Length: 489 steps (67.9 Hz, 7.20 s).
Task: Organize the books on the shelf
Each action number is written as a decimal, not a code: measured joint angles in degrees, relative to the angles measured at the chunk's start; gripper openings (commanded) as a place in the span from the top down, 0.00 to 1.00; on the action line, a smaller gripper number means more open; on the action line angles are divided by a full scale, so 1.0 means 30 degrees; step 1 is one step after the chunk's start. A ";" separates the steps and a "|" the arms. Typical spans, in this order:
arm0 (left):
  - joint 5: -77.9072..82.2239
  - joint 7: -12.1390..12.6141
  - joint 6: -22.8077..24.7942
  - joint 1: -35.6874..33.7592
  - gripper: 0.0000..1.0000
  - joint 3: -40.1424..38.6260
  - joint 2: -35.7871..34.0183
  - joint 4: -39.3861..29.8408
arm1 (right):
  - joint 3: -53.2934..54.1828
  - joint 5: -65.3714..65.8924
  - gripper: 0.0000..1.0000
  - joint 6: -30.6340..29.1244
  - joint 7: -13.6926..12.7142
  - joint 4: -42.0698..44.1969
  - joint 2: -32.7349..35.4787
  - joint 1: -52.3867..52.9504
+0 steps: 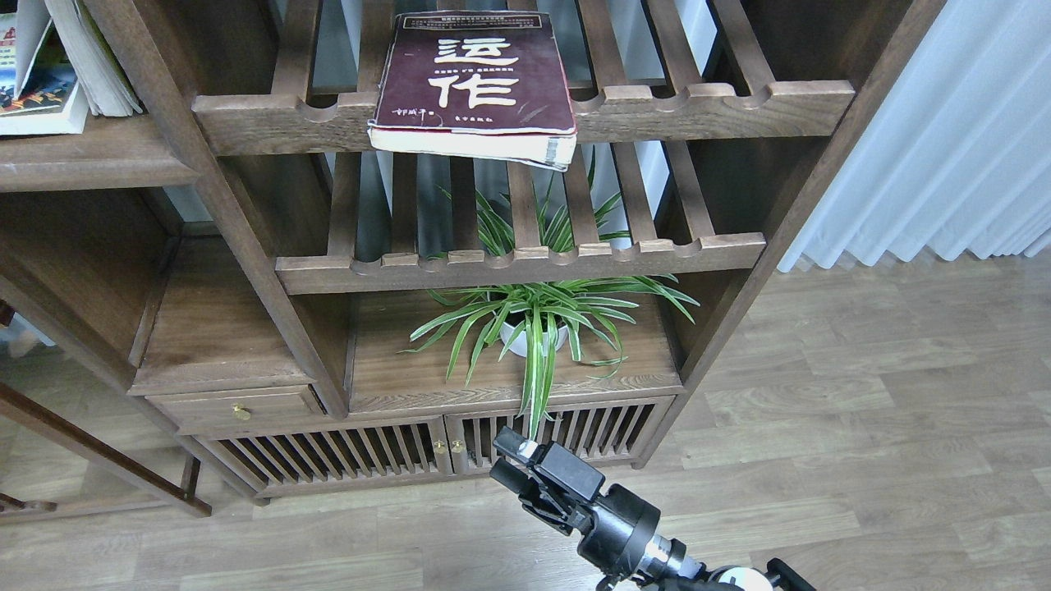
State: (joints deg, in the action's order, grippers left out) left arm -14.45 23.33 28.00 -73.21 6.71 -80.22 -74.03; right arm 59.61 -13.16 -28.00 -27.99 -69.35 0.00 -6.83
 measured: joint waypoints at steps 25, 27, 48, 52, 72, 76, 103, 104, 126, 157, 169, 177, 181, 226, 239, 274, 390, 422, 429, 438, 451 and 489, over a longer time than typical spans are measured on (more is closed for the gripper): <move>-0.1817 -0.2446 -0.0002 0.6555 0.00 0.1789 0.4827 0.0429 | 0.1059 0.0048 0.01 0.0045 -0.0004 -0.0519 -0.0001 0.2084; -0.2250 -0.2464 -0.0001 0.7151 0.00 0.1556 0.5492 0.0575 | 0.1120 0.0047 0.01 0.0131 -0.0001 -0.0633 -0.0001 0.2223; -0.2410 -0.1897 -0.0013 1.5644 0.00 -0.6718 1.4065 0.5021 | 0.1697 0.0061 0.06 0.3021 0.0152 -0.3885 0.0001 0.3470; -0.1500 -0.1717 -0.0012 1.7001 0.00 -0.7690 1.5388 0.5897 | 0.1716 0.0260 0.06 0.3982 0.0393 -0.4878 0.0002 0.3604; -0.0144 -0.1628 -0.0004 1.8702 0.00 -0.8369 1.7442 0.7233 | 0.1721 0.1820 0.06 0.6833 0.1261 -0.6811 -0.0001 0.5599; -0.0142 -0.1633 -0.0004 1.8740 0.00 -0.8372 1.7464 0.7286 | 0.1720 0.1878 0.06 0.7364 0.1381 -0.6938 0.0000 0.5987; -0.0155 -0.1769 0.0003 1.9795 0.00 -0.8373 1.7479 0.8226 | 0.2040 0.2178 0.06 1.2480 0.2688 -0.6936 -0.0001 1.0637; -0.0158 -0.1777 0.0003 1.9826 0.00 -0.8376 1.7478 0.8234 | 0.2040 0.2184 0.06 1.2574 0.2696 -0.6924 -0.0001 1.0705; -0.0205 -0.1832 0.0003 2.0325 0.00 -0.8419 1.7237 0.8296 | 0.2820 0.3167 0.12 1.5148 0.2910 -0.6585 -0.0002 1.1730; -0.0224 -0.1833 0.0001 2.0783 0.00 -0.8505 1.7130 0.8299 | 0.4096 0.4062 0.65 1.5395 0.2909 -0.6274 0.0000 1.2171; -0.0224 -0.1833 -0.0001 2.0851 0.00 -0.8565 1.7086 0.8299 | 0.4501 0.3990 0.92 1.5162 0.2659 -0.6266 -0.0001 1.2472; -0.0225 -0.1833 -0.0004 2.0858 0.00 -0.8620 1.6943 0.8299 | 0.4696 0.3763 0.98 1.4197 0.1611 -0.6306 0.0001 1.2483; -0.0223 -0.1828 -0.0004 2.0860 0.00 -0.8646 1.6887 0.8299 | 0.4745 0.3661 0.98 1.3622 0.1016 -0.6343 0.0003 1.2419; -0.3911 -0.1915 -0.0005 2.0882 0.00 -0.8949 1.7058 0.8707 | 0.4735 0.0118 0.99 0.4081 0.0004 -0.8220 -0.0002 0.5192; -0.5697 -0.2284 -0.0004 2.0830 0.00 -0.9643 1.7239 0.6998 | 0.3782 -0.0787 0.99 0.1600 0.0002 -0.8273 0.0000 0.1979; -0.5992 -0.6279 -0.0004 2.0855 0.00 -1.2320 1.7198 -0.0609 | 0.1181 -0.1349 0.99 -0.0013 0.0001 -0.6266 -0.0002 -0.1008; -0.5784 -0.6179 0.0002 1.9322 0.01 -1.5487 2.2050 -0.0957 | 0.0852 -0.2472 0.97 0.0001 0.0004 -0.2956 -0.0001 -0.0648; -0.5772 -0.6233 0.0000 1.9028 0.86 -1.6177 2.3433 -0.0268 | 0.0849 -0.2410 0.97 -0.0008 0.0003 -0.2995 0.0000 -0.0675; -0.5808 -0.6284 -0.0011 1.9127 0.95 -1.6309 2.3763 -0.0249 | 0.0831 -0.2387 0.97 -0.0009 0.0003 -0.3010 0.0000 -0.0675; -0.5843 -0.6305 -0.0011 1.9174 0.98 -1.6382 2.3859 -0.0250 | 0.0816 -0.2312 0.96 -0.0008 0.0002 -0.3011 0.0000 -0.0678; -0.5847 -0.6243 -0.0010 1.9210 1.00 -1.6390 2.3875 -0.0426 | 0.0817 -0.2233 0.78 -0.0007 0.0003 -0.2995 0.0000 -0.0720; -0.3873 -0.5908 0.0001 2.1666 0.99 -1.6006 1.6662 -0.3426 | 0.0778 0.1359 0.00 -0.0003 0.0003 0.0624 0.0001 -0.0655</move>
State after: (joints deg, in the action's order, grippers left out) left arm -26.06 5.61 28.01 -8.22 -41.31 -30.23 -84.30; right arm 61.95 -9.08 -28.01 -27.98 -67.48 0.01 -8.80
